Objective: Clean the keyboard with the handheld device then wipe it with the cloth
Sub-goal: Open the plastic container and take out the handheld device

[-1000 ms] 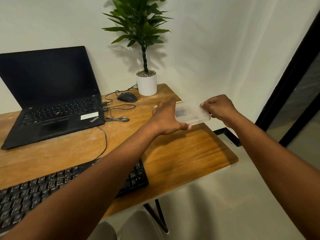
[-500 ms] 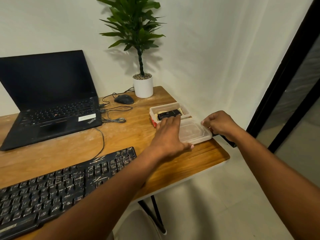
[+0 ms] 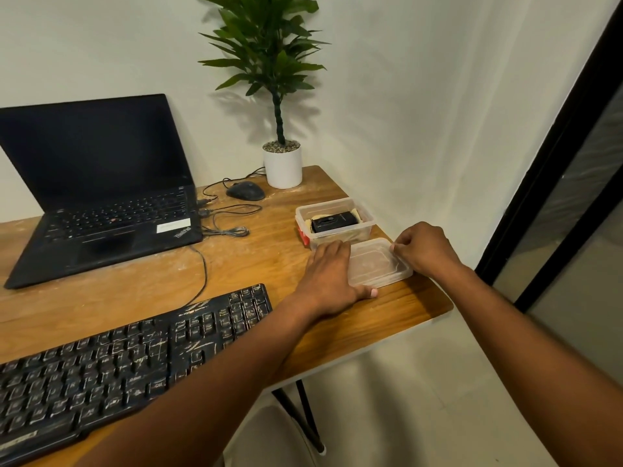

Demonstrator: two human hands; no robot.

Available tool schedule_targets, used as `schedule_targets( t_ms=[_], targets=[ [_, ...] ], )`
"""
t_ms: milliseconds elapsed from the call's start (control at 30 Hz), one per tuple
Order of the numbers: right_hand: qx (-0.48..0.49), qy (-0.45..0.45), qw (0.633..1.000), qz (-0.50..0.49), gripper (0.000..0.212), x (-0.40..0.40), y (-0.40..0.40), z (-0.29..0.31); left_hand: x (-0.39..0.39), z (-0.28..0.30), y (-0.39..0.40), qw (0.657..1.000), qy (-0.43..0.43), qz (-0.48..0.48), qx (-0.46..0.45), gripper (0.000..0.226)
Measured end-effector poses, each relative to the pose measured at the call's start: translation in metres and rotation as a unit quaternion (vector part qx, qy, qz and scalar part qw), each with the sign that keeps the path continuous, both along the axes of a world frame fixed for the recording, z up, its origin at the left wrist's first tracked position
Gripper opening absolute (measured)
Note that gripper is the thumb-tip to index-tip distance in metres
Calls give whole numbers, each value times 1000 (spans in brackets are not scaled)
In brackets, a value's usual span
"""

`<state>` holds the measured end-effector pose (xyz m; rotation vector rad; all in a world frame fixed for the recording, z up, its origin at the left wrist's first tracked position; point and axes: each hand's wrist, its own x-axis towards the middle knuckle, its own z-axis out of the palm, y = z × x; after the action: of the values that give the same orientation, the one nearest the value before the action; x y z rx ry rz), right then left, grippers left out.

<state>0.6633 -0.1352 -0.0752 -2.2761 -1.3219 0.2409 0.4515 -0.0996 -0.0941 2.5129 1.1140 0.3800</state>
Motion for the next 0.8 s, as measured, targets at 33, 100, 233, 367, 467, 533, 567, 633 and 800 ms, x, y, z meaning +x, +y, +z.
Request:
schedule_targets(
  t_ms=[33,100,233,367,467,533,567,633,800],
  targets=[
    [-4,-7,1000,0,17,-1,0,0,-1,-1,0,1000,0,0,1,103],
    [-15,-20,1000,1,17,-4,1,2,-3,-1,0,1000,0,-1,5,102],
    [13,-18,1000,10,24,-8,7,13,-11,5,-2,1000,-6,-5,16,103],
    [63,-10,996,56,25,-16,22,36,-28,23,3,999,-15,-1,33,104],
    [88,-7,991,102,27,-28,37,56,-41,40,14,998,-23,11,52,103],
    [84,-9,988,129,27,-36,51,65,-48,49,23,998,-29,19,59,102],
    [78,-14,987,142,28,-40,59,68,-51,53,28,997,-30,23,61,102],
    [56,-28,984,167,33,-45,74,70,-56,60,38,997,-35,28,62,100],
    [-46,-28,974,220,50,-44,104,68,-64,64,67,997,-30,39,60,92]
  ],
)
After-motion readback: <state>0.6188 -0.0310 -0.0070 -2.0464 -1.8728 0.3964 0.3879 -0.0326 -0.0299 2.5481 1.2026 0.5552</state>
